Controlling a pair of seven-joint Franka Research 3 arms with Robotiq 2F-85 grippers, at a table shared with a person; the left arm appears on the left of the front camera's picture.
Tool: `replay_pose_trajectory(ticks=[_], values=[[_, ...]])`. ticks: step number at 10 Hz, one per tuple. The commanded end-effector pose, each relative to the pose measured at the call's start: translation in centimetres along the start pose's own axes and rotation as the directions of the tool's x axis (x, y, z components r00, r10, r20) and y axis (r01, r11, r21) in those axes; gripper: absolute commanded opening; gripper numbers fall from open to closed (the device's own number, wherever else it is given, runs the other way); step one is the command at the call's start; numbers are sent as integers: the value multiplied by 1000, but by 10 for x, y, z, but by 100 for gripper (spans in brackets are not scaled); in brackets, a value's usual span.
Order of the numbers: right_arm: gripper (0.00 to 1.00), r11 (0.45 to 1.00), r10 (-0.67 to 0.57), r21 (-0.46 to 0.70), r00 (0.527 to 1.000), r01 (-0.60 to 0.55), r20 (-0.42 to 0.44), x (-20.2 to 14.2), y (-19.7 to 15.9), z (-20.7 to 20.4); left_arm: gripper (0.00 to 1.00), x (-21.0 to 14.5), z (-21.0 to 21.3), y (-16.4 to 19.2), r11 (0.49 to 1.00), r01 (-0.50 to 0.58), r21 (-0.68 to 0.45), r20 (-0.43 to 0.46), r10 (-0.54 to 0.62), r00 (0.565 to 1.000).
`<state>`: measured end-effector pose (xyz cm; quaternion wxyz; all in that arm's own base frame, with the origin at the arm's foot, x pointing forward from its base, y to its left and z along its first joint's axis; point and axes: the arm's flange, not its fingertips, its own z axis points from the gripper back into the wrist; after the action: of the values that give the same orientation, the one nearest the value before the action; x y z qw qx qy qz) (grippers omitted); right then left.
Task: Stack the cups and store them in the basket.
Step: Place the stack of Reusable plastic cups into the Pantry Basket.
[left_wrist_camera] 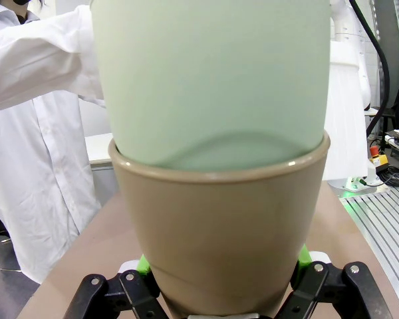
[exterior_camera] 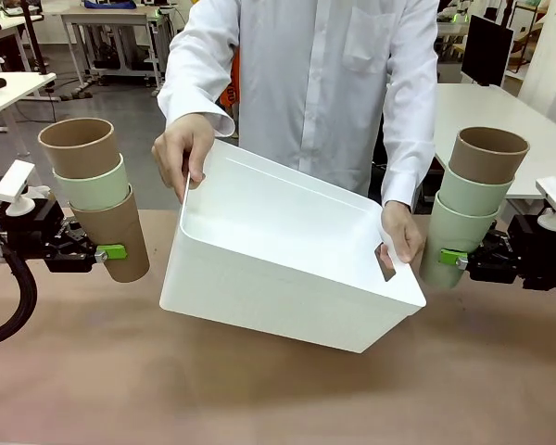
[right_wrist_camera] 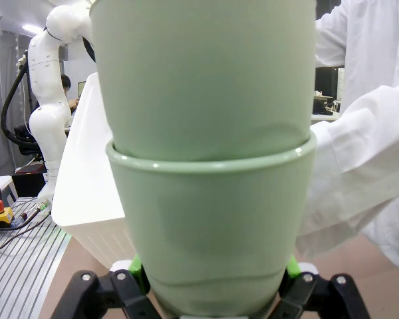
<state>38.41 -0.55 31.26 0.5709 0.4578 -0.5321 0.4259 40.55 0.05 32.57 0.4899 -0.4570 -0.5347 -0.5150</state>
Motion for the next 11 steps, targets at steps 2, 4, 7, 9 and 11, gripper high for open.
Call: replay_pose_trajectory(ticks=[2,4,7,9,11], values=[[85,1000,11,-2,1000,-11,-2,4,0,-2,85,4,-2,1,1000,11,10,13,-11,1000],[85,1000,4,-4,1000,-4,-18,24,8,-1,85,4,-2,1,1000,11,10,13,-11,1000],[85,999,27,-16,996,-28,-83,97,41,-8,85,4,-2,1,1000,11,10,13,-11,1000],[85,998,40,-33,990,-45,-133,142,65,-24,85,4,-2,1,1000,11,10,13,-11,1000],[85,996,56,-57,972,-71,-230,169,84,-53,85,4,-2,1,1000,11,10,13,-11,1000]])
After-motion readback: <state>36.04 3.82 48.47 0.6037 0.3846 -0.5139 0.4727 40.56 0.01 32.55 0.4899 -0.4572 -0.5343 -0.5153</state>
